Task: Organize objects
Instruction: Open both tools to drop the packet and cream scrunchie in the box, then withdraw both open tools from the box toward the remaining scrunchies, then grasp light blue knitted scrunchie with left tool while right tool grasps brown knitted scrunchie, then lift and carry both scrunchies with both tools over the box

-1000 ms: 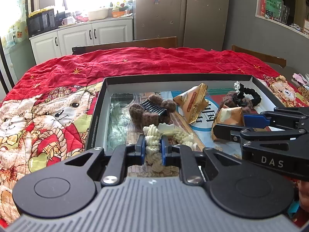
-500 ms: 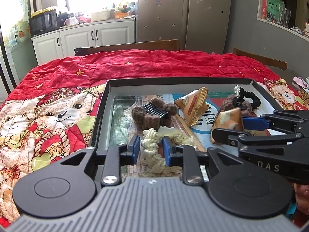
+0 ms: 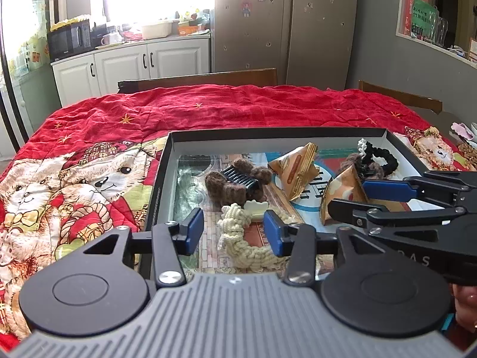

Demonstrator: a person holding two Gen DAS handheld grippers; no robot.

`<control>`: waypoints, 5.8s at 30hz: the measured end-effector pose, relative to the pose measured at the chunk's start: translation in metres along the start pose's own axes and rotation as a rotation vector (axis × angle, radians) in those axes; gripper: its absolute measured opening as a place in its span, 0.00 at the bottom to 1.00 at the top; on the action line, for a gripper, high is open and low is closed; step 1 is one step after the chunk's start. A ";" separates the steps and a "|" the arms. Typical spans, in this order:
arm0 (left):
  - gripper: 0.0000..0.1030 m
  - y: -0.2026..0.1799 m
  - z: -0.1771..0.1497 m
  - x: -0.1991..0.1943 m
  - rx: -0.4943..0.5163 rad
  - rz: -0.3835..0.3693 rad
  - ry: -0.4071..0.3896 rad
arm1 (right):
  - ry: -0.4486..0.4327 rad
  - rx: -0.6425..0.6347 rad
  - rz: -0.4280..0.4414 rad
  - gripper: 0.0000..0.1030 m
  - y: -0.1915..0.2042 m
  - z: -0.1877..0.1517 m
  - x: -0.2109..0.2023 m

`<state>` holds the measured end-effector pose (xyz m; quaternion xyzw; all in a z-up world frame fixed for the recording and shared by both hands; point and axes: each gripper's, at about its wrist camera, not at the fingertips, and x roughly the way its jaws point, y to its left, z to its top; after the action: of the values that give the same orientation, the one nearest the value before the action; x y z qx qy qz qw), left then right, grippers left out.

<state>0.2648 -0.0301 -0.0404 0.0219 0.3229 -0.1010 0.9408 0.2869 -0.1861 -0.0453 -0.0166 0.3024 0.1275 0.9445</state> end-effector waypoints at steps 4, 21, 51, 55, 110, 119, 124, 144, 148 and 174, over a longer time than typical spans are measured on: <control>0.61 0.000 0.001 -0.006 0.000 0.000 -0.010 | -0.007 -0.003 -0.005 0.43 0.000 0.000 -0.008; 0.62 -0.003 0.006 -0.045 0.009 -0.020 -0.066 | -0.035 -0.002 -0.041 0.43 -0.007 0.004 -0.053; 0.63 -0.027 -0.028 -0.107 0.105 -0.100 -0.065 | -0.005 -0.022 -0.097 0.38 -0.016 -0.040 -0.151; 0.63 -0.028 -0.038 -0.108 0.100 -0.115 -0.041 | 0.019 0.006 -0.101 0.37 -0.021 -0.055 -0.156; 0.17 -0.053 -0.096 -0.087 0.093 -0.213 0.086 | 0.055 0.053 -0.075 0.09 -0.011 -0.103 -0.134; 0.16 -0.053 -0.093 -0.093 0.094 -0.222 0.078 | -0.002 0.055 -0.058 0.09 -0.007 -0.096 -0.156; 0.16 -0.054 -0.091 -0.099 0.096 -0.227 0.065 | -0.028 0.053 -0.047 0.09 -0.003 -0.093 -0.166; 0.16 -0.052 -0.079 -0.119 0.100 -0.230 0.007 | -0.088 0.027 -0.031 0.09 0.007 -0.077 -0.191; 0.16 -0.051 -0.077 -0.121 0.101 -0.227 0.000 | -0.091 0.018 -0.035 0.09 0.008 -0.075 -0.193; 0.16 -0.029 -0.024 -0.125 0.086 -0.154 -0.107 | -0.159 -0.013 -0.076 0.09 0.004 -0.030 -0.198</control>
<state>0.1480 -0.0335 0.0183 0.0319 0.2681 -0.1879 0.9443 0.1135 -0.2313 0.0440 -0.0242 0.2249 0.0943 0.9695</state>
